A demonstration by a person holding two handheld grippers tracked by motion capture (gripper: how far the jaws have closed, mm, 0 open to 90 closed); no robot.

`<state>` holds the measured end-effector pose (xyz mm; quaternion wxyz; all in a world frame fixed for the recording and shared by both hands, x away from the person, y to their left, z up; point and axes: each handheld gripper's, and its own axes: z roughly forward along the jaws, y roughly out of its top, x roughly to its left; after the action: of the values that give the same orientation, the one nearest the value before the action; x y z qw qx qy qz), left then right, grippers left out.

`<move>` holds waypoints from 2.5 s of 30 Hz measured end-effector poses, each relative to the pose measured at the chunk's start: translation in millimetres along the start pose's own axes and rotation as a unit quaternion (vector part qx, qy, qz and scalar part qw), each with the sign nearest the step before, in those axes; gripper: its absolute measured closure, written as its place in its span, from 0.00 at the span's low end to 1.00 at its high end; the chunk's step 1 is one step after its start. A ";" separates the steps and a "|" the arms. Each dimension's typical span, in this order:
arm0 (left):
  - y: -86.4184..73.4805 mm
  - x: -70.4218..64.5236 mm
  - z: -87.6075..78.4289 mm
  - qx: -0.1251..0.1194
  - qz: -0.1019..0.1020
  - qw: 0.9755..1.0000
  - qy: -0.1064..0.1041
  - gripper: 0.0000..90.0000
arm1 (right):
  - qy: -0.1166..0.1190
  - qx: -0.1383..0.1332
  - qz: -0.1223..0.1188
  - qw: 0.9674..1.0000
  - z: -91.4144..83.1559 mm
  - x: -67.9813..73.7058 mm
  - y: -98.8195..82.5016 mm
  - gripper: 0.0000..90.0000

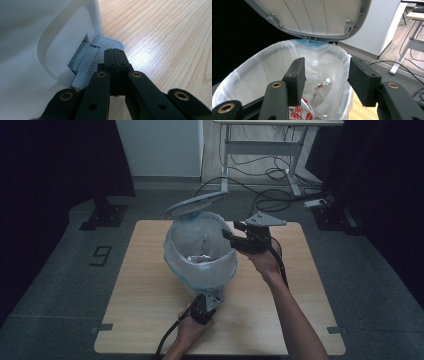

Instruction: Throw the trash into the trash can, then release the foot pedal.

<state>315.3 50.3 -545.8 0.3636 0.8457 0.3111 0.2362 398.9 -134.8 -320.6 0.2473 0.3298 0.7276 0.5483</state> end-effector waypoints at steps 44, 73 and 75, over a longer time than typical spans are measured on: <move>0.6 9.6 -11.5 -0.036 -0.039 0.998 -0.020 0.60 | -0.018 -0.013 0.023 0.999 -60.4 -32.7 -52.7 0.52; 0.1 0.0 -24.7 -0.030 -0.025 0.998 -0.051 0.50 | -0.018 0.003 0.031 0.999 -91.8 -45.6 -131.8 0.53; -0.1 0.6 -24.8 -0.030 -0.026 0.998 -0.051 0.50 | -0.019 0.009 0.034 0.999 -92.2 -47.0 -140.5 0.53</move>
<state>300.1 62.4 -530.3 0.4104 0.8370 0.3067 0.1922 334.1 -254.1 -430.3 0.2396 0.3665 0.7160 0.5437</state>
